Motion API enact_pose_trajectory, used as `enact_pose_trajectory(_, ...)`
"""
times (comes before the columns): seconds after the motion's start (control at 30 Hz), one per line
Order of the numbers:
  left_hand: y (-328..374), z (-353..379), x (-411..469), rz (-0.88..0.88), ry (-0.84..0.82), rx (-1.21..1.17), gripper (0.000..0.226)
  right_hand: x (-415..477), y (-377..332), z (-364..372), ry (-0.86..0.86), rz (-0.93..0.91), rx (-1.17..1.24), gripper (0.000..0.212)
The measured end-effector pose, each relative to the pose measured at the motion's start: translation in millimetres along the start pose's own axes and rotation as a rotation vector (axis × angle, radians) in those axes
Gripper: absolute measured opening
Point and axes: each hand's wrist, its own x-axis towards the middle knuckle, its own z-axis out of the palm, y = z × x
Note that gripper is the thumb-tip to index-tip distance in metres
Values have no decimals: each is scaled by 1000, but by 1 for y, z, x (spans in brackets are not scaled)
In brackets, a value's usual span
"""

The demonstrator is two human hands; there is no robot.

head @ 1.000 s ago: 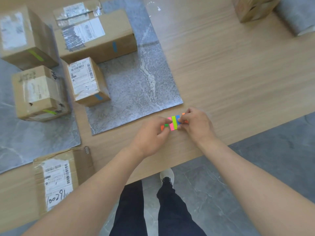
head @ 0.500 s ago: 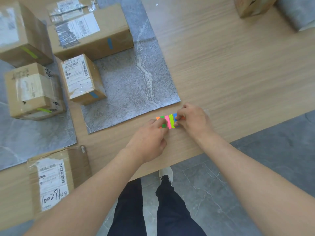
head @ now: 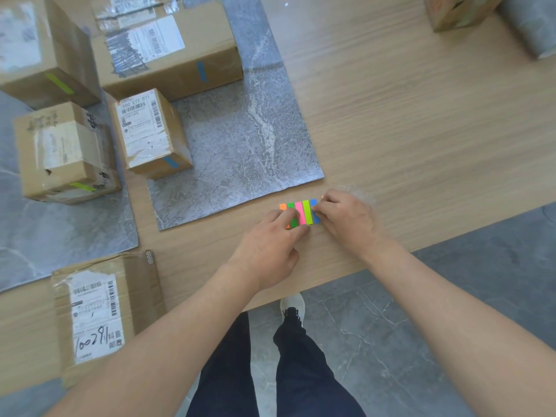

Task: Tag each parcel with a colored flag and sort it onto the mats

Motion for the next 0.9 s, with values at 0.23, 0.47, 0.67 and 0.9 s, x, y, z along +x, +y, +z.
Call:
enact_pose_trajectory(0.23,0,2,1,10,22,21,57,0,-6,-7,-40,100,106,9)
enact_pose_trajectory(0.47,-2,8,-2,30,18,7,59,11,-2,-20,-149,289,196,16)
enact_pose_trajectory(0.67,-3,9,-5,29,12,-15,59,17,-8,-29,-199,441,293,21)
enact_pose_trajectory(0.9,-3,9,-6,24,5,-8,59,25,-16,-41,-306,502,222,9)
